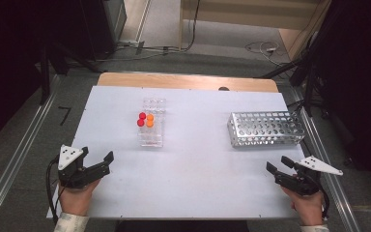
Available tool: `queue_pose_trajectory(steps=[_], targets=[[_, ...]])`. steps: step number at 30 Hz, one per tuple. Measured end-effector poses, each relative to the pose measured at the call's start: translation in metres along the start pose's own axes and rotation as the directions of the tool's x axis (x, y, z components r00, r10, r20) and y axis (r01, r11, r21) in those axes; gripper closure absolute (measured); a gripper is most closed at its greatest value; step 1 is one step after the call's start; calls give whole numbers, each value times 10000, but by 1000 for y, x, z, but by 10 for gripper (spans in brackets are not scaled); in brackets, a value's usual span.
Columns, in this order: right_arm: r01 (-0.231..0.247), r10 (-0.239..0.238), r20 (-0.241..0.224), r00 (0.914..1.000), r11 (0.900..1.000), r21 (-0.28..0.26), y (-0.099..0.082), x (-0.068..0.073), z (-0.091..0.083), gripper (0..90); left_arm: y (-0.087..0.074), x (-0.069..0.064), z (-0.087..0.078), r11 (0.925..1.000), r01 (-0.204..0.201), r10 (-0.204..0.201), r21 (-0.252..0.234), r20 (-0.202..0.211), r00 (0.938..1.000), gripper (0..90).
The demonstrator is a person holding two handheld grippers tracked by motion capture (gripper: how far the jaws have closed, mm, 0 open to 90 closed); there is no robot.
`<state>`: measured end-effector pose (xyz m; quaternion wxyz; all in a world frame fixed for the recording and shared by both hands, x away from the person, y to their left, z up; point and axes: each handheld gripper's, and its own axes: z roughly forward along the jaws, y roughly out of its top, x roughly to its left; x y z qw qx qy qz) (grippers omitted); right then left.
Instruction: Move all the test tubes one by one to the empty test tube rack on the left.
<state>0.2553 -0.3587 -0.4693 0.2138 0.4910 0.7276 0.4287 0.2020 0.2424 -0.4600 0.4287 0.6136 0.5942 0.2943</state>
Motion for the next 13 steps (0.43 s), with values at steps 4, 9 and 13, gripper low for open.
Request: queue_pose_trajectory(steps=[4, 9, 13], targets=[[-58, 58, 82, 9999, 10000, 2, -1, -2, -2, 284, -2, 4, -1, 10000, 43, -43, 67, -105, 9999, 128], [-141, 141, 173, 9998, 9999, -19, -3, -6, -4, 284, -4, 8, -3, 9999, 80, -78, 131, -201, 9998, 128], [-176, 175, 497, 9986, 9998, 14, -5, -12, -6, 261, -6, 11, -1, 9997, 82, -75, 228, -295, 9995, 128]])
